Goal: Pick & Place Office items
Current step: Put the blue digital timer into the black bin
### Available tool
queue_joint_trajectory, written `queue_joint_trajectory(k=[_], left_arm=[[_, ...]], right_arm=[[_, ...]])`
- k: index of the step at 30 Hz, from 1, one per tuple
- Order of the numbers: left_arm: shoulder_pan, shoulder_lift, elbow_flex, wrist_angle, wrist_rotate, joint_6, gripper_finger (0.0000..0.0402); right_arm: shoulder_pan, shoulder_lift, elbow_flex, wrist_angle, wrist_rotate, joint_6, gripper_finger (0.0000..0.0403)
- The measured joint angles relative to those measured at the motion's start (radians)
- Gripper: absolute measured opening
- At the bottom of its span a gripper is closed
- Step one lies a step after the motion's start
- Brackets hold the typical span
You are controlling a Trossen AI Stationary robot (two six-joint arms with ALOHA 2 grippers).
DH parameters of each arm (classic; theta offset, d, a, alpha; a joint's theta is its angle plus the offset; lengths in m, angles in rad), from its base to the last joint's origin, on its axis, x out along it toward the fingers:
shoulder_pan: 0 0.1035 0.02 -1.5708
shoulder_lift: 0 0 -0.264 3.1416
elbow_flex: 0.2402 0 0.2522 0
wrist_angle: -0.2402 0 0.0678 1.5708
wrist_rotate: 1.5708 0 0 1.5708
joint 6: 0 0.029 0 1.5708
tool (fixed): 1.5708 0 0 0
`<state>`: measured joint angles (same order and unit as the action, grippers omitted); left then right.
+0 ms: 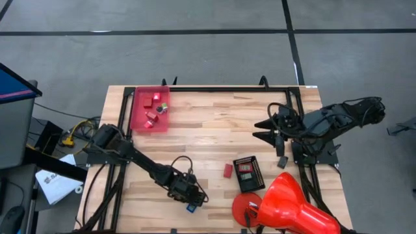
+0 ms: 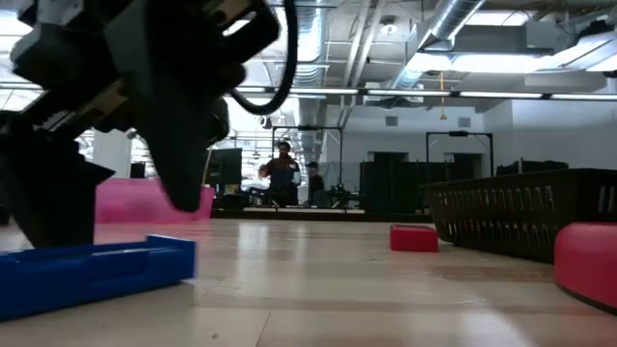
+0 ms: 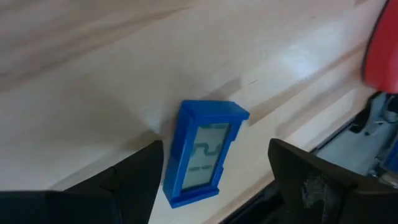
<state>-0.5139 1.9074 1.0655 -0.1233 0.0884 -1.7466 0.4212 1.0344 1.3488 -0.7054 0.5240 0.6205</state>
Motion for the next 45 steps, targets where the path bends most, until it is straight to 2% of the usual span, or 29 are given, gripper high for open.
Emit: queue_joint_trajectory(k=[16,21,40,45], left_arm=[[0.038,0.089,0.043,-0.017,0.110,0.018,0.0276],[0.052,0.073,0.037,-0.022,0.048,0.019,0.0246],[0.109,0.075,0.034,0.033,0.030,0.069,0.0120],[0.106,0.076,0.034,0.040,0.025,0.083,0.0103]], right_arm=[[0.054,-0.092,0.000,-0.002,0.019,-0.043,0.0196],[0.063,-0.106,0.000,-0.002,0.024,-0.053,0.0196],[0.063,-0.105,0.000,-0.006,0.027,-0.063,0.0196],[0.063,-0.105,0.000,-0.006,0.035,-0.060,0.0196]])
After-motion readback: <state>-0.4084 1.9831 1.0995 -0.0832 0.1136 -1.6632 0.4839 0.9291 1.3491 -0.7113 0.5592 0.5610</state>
